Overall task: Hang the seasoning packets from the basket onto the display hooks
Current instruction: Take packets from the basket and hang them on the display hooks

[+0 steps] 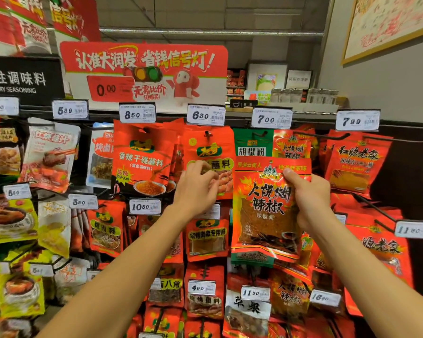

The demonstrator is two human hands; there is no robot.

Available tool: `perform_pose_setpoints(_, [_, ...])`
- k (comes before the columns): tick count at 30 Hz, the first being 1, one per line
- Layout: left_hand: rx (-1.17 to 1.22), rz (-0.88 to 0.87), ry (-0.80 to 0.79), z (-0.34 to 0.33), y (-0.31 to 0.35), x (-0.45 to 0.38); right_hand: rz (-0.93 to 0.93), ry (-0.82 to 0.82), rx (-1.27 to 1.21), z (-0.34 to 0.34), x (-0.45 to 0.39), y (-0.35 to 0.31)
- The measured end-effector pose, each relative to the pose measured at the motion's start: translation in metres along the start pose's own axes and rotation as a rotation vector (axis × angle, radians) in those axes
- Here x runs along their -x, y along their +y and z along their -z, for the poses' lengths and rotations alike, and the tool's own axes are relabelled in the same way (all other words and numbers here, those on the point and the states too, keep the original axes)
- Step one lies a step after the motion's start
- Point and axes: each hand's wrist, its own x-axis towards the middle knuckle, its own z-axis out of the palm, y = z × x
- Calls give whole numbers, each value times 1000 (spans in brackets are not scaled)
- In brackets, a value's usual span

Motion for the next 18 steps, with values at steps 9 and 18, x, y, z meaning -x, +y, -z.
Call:
perform_pose_setpoints(9, [883, 276, -42, -23, 111, -36, -30, -3, -103, 32, -22, -9])
perform_pose_setpoints(18, [1090, 427, 15, -57, 178, -82, 14, -11, -116, 88, -66, -25])
